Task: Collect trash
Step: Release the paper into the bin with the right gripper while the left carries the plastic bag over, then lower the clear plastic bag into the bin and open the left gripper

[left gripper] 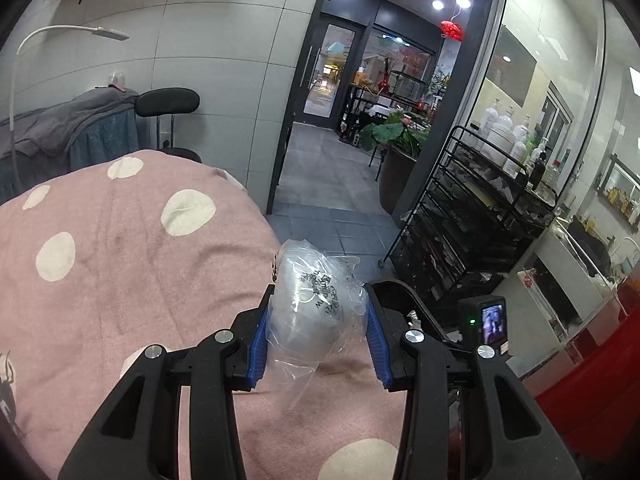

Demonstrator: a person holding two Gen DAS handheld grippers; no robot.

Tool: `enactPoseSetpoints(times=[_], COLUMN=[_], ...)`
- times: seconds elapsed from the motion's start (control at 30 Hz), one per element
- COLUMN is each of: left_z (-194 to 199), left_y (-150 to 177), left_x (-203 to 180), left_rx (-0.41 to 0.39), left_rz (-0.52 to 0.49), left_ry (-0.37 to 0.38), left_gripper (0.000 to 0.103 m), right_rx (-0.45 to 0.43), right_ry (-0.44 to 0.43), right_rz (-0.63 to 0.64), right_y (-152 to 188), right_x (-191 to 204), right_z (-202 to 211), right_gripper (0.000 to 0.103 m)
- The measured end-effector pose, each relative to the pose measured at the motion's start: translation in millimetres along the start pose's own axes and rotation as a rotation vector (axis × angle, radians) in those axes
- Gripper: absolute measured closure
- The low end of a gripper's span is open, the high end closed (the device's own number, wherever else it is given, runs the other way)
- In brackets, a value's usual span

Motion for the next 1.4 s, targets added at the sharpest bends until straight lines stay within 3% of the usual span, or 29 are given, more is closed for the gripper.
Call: enactPoseSetpoints(times=[0.13,0.2,0.23,0.27,0.33,0.87,1.2,1.4], left_z=[-3,-6,-7,-8,-11,-50,-109,-144], left_y=[-2,-2,-2,-2,-3,-4,3,7], left_x=[-9,-12,-13,-15,-19,-57,-114,-140], left_rx=[0.005,0.011,0.015,0.018,0.025,0.136,0.297,0.393], left_rz=[-0.005,-0.008,-0.011,-0.014,-0.019,-0.088,-0.208,-0.245], left_ry=[0.014,0.017,0.019,0.021,0.025,0.079,0.092,0.098], left_gripper=[0.062,0.062,0.062,0.062,0.062,0.062,0.062,0.062], right_rx=[0.043,0.051,0.055,0.060,0.067,-0.010,-0.091,-0.134], right_ry=[0.018,0.017,0.019,0.020,0.025,-0.016,-0.019,0.054], right_rz=[-0.012,-0.021,-0.025,-0.028,-0.039,-0.059,-0.098,-0.086], right_y=[-3,-7,-8,-8,-7,25,49,59], right_x=[-2,-4,-5,-5,-5,-4,-24,-33], right_z=[-23,-29,-33,-36,-39,8,49,68], right_gripper=[0.071,0.065,0.059,0.047,0.036,0.022,0.020,0.017])
Point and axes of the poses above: each gripper's, at about its wrist camera, not at the fingertips, and z roughly against the way its jaws point, x to its left, y to its underside, the point moved 5 cm from there along -z, roughly the way its jaws point, and after that the axes turned 14 degrees about x, right-handed, at the moved point
